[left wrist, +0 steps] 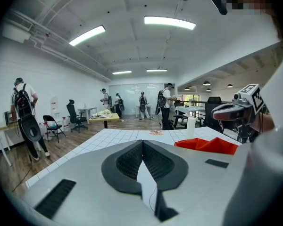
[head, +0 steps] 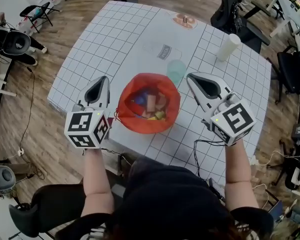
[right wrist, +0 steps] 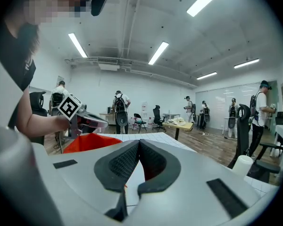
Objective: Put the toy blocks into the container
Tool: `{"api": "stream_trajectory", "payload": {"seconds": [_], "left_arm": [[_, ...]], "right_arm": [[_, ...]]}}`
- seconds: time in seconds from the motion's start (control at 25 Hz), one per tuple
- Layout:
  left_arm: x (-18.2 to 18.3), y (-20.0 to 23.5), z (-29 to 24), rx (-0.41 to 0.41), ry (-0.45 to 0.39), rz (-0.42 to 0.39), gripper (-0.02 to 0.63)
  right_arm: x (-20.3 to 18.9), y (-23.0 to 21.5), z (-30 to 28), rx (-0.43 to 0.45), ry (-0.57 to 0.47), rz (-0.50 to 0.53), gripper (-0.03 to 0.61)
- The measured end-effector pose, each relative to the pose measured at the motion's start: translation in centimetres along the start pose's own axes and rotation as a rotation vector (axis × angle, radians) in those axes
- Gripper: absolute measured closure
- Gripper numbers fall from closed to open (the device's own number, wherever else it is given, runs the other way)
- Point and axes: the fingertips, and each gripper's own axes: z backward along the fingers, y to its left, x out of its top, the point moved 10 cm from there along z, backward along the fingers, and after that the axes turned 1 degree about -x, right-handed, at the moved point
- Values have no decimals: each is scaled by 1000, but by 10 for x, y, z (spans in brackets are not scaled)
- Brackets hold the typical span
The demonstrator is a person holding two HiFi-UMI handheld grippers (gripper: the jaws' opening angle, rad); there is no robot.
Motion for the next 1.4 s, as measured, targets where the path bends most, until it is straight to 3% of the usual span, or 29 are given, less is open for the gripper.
{"api": "stream_trajectory", "payload": {"seconds": [0.4,0.64,0.96,1.4], "left_arm": [[-20,9,19,73,18,59,588],[-37,11,31,99,55,83,588],[-34,14,41,112,37,73,588],[-33,11,48,98,3,75,588]], "right_arm": [[-21,-7,29,-171,68,-51,563],[-31,-14,38,-226,90,-84,563],[-40,-11,42,-254,96,-149,563],[-44,-3,39,-265,101,-165,563]]}}
